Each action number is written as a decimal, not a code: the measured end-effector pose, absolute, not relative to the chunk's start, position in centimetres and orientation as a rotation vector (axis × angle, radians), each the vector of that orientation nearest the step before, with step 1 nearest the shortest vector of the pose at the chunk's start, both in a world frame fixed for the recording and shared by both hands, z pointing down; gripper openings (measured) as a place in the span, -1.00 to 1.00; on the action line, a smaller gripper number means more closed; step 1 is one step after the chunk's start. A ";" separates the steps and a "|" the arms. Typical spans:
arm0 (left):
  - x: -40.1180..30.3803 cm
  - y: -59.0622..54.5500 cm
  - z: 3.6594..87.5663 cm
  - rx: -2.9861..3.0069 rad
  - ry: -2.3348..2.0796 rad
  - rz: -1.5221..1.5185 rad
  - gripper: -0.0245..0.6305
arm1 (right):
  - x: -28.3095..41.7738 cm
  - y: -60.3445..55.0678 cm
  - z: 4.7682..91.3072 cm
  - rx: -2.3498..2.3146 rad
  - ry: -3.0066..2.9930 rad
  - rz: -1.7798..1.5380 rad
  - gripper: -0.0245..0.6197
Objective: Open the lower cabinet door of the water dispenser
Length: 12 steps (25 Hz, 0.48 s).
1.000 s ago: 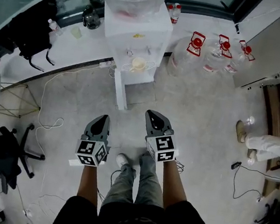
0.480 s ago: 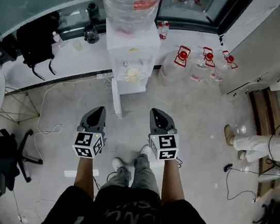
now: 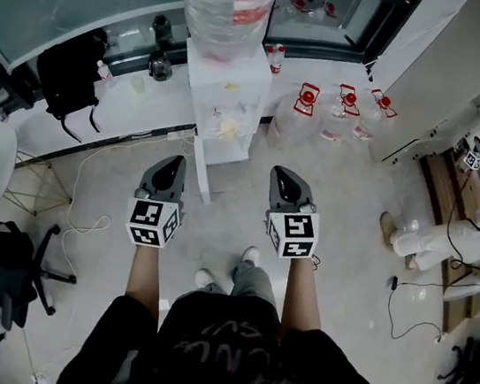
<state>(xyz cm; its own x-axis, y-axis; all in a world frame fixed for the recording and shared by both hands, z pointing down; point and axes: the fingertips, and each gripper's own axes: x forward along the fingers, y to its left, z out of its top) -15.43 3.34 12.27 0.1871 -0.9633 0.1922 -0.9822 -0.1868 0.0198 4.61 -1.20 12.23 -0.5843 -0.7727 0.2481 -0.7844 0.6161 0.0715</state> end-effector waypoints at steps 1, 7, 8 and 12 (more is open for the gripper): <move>-15.5 3.5 11.8 2.315 -1.913 0.195 -0.89 | 4.7 -1.1 11.5 1.287 -2.596 0.056 -0.89; -15.8 4.5 9.4 2.347 -1.937 0.153 -0.89 | 5.8 -0.1 9.2 1.348 -2.587 -0.024 -0.89; -15.9 4.6 9.0 2.353 -1.940 0.146 -0.89 | 6.0 0.0 8.9 1.359 -2.586 -0.030 -0.89; -15.5 4.4 7.5 2.384 -1.943 0.129 -0.89 | 7.1 0.4 7.8 1.396 -2.577 -0.049 -0.89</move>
<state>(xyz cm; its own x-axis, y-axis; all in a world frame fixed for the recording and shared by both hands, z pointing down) -15.49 4.39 7.51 0.2007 -0.9740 0.1048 -0.9793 -0.2022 -0.0039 7.14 0.35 7.84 -0.5293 -0.8317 0.1679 -0.8247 0.5508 0.1284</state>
